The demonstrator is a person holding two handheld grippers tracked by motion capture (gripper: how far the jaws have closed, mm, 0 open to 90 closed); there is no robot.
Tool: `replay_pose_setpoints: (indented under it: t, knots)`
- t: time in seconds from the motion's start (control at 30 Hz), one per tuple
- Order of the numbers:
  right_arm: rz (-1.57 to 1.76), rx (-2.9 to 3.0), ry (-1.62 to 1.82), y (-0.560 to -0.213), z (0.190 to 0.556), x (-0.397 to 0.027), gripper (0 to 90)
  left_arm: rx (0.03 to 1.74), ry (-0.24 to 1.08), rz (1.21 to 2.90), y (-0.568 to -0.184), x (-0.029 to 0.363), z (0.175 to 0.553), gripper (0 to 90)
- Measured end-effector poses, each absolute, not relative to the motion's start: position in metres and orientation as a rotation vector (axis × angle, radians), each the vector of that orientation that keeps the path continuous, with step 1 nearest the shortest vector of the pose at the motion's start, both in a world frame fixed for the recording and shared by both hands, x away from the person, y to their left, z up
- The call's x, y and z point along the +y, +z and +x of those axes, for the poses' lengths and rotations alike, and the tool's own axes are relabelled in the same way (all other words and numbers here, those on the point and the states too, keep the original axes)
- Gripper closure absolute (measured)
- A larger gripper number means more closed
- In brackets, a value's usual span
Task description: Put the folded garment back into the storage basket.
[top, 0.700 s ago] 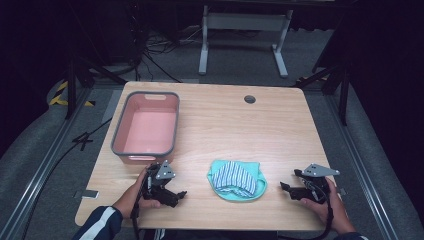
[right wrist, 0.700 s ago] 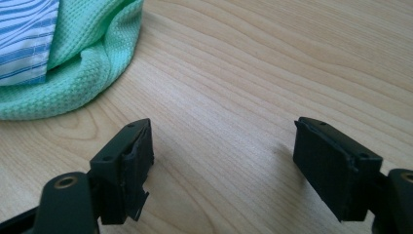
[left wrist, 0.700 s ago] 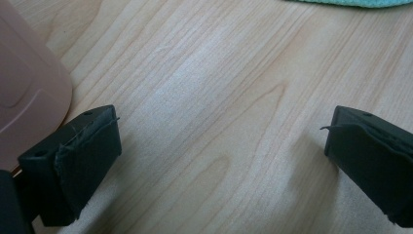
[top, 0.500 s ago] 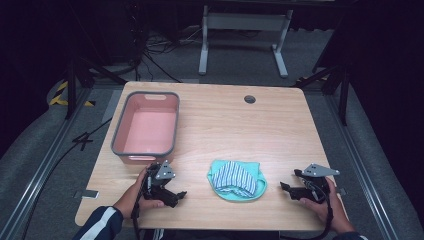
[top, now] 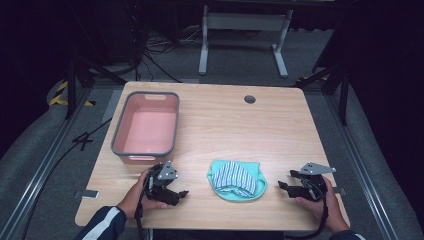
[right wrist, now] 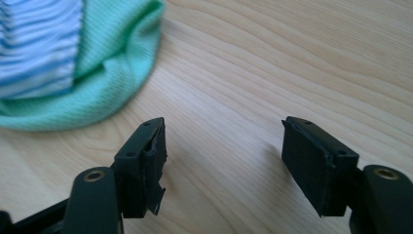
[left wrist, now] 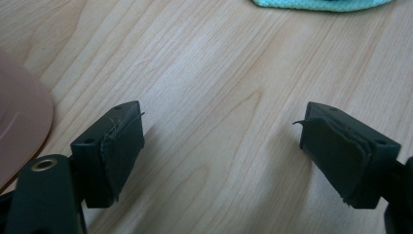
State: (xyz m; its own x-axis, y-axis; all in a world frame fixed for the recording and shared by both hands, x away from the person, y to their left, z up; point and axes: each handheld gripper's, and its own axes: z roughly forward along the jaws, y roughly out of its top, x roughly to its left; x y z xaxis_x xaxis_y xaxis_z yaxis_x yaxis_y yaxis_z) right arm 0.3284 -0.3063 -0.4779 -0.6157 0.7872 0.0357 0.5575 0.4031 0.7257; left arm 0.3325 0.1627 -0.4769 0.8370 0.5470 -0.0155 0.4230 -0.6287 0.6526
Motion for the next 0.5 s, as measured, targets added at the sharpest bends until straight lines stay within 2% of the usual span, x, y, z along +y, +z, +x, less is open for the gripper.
replay_pose_setpoints:
  t: [0.37,0.5]
  knots:
    - [1.058,2.390,1.060,-0.465,0.329,-0.267,41.9,0.645,0.256,2.312,-0.457,0.129,0.349,27.4]
    - [1.053,2.384,1.083,-0.461,0.334,-0.261,43.7,0.617,0.323,2.336,-0.458,0.109,0.360,28.8]
